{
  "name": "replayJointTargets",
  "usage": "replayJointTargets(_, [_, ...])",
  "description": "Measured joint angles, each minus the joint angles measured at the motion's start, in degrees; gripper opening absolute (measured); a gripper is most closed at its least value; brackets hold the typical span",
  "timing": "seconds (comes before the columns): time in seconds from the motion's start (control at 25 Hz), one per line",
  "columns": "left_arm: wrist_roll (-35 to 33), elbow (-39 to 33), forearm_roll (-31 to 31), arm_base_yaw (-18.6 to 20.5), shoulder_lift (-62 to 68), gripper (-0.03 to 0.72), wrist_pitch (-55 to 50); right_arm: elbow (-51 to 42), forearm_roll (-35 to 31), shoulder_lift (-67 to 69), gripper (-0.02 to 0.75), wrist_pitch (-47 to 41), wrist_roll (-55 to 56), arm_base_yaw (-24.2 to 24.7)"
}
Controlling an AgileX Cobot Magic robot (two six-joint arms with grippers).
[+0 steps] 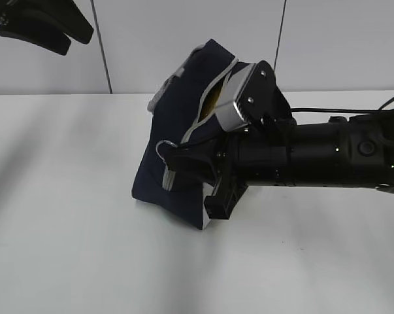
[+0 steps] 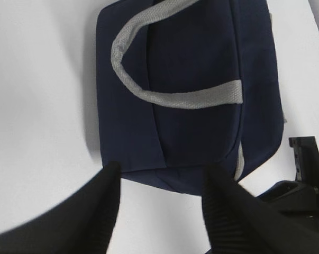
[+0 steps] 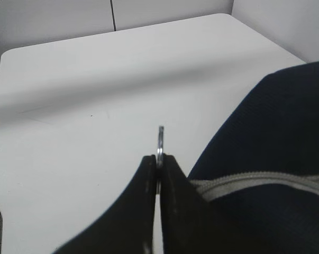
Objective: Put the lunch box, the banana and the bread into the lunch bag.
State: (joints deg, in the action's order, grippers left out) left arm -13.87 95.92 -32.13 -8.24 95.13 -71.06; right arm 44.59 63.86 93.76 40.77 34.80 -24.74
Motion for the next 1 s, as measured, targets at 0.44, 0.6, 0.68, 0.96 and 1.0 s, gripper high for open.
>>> replayJointTargets(0.44, [-0.22, 0.0, 0.0, 0.0, 0.0, 0.361, 0.0, 5.81, 0.48, -1.23, -0.016, -6.76, 1.92, 0.0])
replayJointTargets(0.6, [-0.51, 0.0, 0.0, 0.0, 0.0, 0.361, 0.0, 8.29, 0.48, -1.23, -0.016, -9.32, 2.31, 0.0])
replayJointTargets(0.68, [-0.73, 0.0, 0.0, 0.0, 0.0, 0.361, 0.0, 9.39, 0.48, -1.23, -0.016, -10.09, 2.82, 0.0])
replayJointTargets(0.96, [-1.97, 0.0, 0.0, 0.0, 0.0, 0.361, 0.36, 13.29, 0.27, -1.23, -0.016, -13.98, 3.53, 0.0])
replayJointTargets(1.0, [-2.11, 0.0, -0.05, 0.0, 0.0, 0.361, 0.42, 13.91, 0.27, -1.23, -0.016, -14.6, 3.52, 0.0])
